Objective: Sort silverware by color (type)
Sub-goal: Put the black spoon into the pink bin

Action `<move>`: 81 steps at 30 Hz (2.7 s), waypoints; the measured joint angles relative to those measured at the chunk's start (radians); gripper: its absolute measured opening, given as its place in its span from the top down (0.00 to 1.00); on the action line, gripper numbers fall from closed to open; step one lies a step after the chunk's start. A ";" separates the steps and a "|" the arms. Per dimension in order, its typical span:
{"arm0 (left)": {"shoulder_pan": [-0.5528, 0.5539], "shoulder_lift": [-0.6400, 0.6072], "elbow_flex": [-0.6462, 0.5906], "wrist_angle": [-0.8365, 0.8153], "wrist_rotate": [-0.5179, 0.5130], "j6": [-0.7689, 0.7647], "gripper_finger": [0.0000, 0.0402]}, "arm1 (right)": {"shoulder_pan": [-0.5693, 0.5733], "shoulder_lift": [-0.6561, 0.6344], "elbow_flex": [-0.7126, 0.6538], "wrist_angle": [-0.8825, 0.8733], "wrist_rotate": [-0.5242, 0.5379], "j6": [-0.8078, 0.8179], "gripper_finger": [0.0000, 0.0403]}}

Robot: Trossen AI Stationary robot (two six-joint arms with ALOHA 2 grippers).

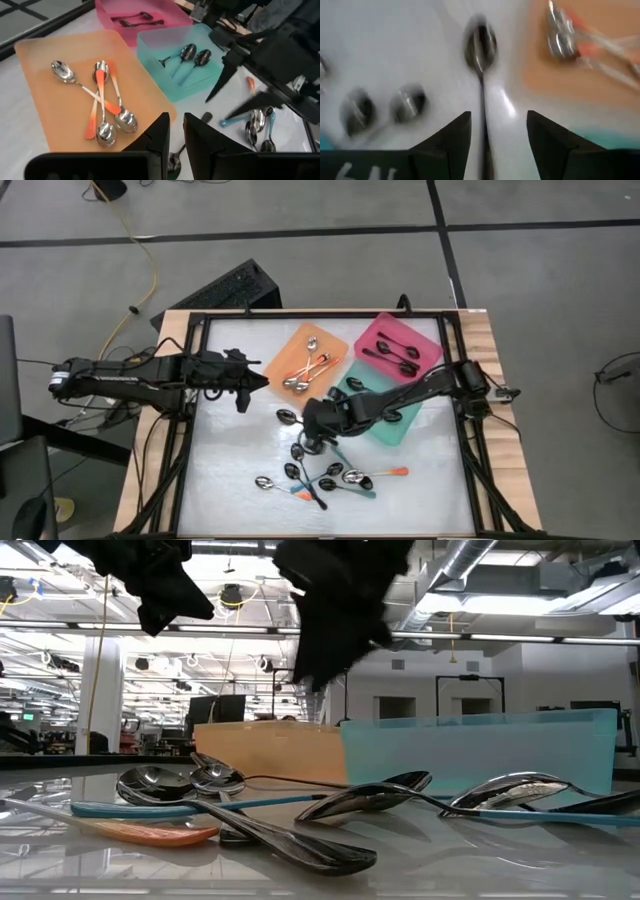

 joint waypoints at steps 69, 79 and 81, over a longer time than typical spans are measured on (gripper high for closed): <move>-0.002 -0.003 0.000 -0.021 -0.008 0.028 0.90 | 0.007 0.199 0.035 0.071 -0.117 0.168 0.99; -0.002 -0.003 0.000 -0.021 -0.008 0.024 0.90 | -0.004 0.197 0.052 0.059 -0.168 0.158 0.93; -0.002 -0.003 0.000 -0.021 -0.008 0.023 0.90 | -0.003 0.185 0.058 0.042 -0.168 0.158 0.94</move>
